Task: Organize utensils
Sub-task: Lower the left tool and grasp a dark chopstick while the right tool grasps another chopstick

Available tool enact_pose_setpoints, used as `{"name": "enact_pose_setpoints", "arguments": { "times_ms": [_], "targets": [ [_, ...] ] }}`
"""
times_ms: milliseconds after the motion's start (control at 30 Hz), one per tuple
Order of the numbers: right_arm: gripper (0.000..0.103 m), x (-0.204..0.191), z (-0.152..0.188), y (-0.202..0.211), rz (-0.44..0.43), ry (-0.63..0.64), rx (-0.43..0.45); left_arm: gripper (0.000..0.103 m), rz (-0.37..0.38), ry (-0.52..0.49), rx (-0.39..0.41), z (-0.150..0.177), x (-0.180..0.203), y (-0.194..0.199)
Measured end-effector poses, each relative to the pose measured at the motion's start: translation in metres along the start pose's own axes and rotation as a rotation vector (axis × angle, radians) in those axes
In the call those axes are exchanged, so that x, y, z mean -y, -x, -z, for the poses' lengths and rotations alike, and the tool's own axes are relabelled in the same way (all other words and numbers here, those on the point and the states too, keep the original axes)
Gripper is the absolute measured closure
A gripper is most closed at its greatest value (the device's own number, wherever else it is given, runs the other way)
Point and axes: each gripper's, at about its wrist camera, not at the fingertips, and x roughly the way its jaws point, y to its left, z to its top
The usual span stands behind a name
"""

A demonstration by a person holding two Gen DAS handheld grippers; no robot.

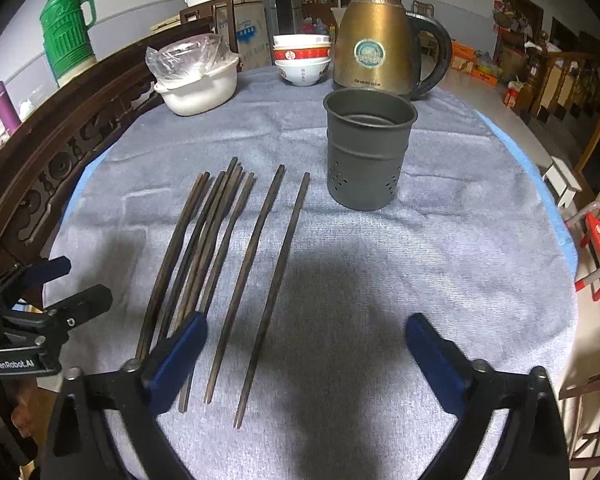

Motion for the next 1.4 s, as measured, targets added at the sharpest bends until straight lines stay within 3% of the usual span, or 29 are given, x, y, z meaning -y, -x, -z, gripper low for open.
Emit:
{"name": "enact_pose_setpoints", "arguments": {
  "times_ms": [100, 167, 233, 433, 600, 700, 767, 967, 1300, 1400],
  "targets": [
    [0.032, 0.003, -0.008, -0.018, -0.043, -0.038, -0.063, 0.008, -0.004, 0.008, -0.025, -0.004, -0.005, -0.006],
    [0.055, 0.003, -0.013, -0.031, -0.063, -0.061, -0.105, 0.014, -0.009, -0.002, -0.049, -0.006, -0.004, -0.010],
    [0.064, 0.003, -0.020, -0.046, -0.088, -0.089, -0.150, 0.019, -0.020, -0.001, -0.076, -0.008, -0.005, -0.016],
    [0.064, 0.000, -0.038, -0.073, -0.085, -0.115, -0.205, 0.033, 0.010, 0.038, -0.131, -0.022, -0.007, -0.028],
    [0.071, -0.003, -0.046, -0.085, -0.060, -0.113, -0.225, 0.048, 0.029, 0.099, -0.189, -0.036, -0.011, -0.043],
    [0.075, -0.004, -0.050, -0.090, -0.058, -0.113, -0.239, 0.052, 0.049, 0.127, -0.215, -0.044, -0.009, -0.050],
    [0.078, -0.005, -0.051, -0.092, -0.056, -0.109, -0.243, 0.053, 0.048, 0.125, -0.223, -0.048, -0.005, -0.053],
    [0.080, -0.004, -0.058, -0.096, -0.061, -0.101, -0.252, 0.074, 0.018, 0.131, -0.305, -0.058, -0.002, -0.076],
    [0.080, -0.003, -0.058, -0.096, -0.074, -0.081, -0.243, 0.079, -0.039, 0.101, -0.347, -0.065, 0.009, -0.083],
    [0.080, -0.004, -0.059, -0.097, -0.074, -0.075, -0.240, 0.079, -0.010, 0.121, -0.368, -0.072, 0.015, -0.089]
  ]
}}
